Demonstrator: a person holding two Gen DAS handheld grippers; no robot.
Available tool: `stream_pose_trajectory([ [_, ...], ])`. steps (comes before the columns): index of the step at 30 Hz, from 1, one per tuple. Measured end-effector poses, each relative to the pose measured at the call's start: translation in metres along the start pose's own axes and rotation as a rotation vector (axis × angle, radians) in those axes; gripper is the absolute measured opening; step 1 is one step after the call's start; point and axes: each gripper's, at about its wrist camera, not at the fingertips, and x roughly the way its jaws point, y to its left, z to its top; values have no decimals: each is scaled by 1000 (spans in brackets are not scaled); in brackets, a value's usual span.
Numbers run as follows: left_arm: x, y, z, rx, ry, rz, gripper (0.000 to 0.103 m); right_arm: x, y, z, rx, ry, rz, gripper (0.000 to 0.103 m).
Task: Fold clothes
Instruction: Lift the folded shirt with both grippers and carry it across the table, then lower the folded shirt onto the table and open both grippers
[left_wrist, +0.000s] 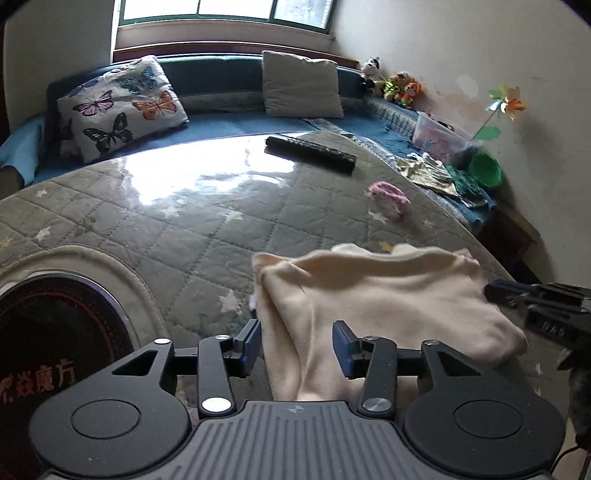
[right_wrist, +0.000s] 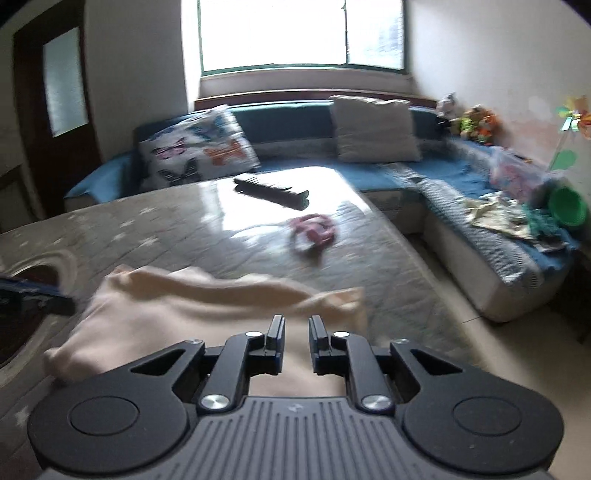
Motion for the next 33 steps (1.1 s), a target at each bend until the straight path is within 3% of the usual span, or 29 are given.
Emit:
stream_pose_trajectory([
  [7, 7, -9, -17, 47, 36, 27, 49, 6, 32, -18, -49, 53, 73, 34],
  [9, 2, -8, -22, 45, 28, 30, 54, 0, 38, -24, -60, 50, 67, 38],
  [11, -5, -7, -26, 42, 18, 32, 57, -5, 42, -26, -56, 39, 72, 50],
  [15, -19, -7, -37, 37, -4, 47, 72, -16, 51, -32, -47, 28, 90, 59],
  [21, -40, -3, -55, 37, -32, 70, 84, -26, 67, -43, -46, 30, 103, 69],
  [23, -46, -2, -61, 37, -43, 79, 90, -29, 72, -46, -44, 28, 106, 80],
  [33, -65, -1, -79, 49, -80, 100, 103, -41, 96, -55, -33, 9, 108, 91],
])
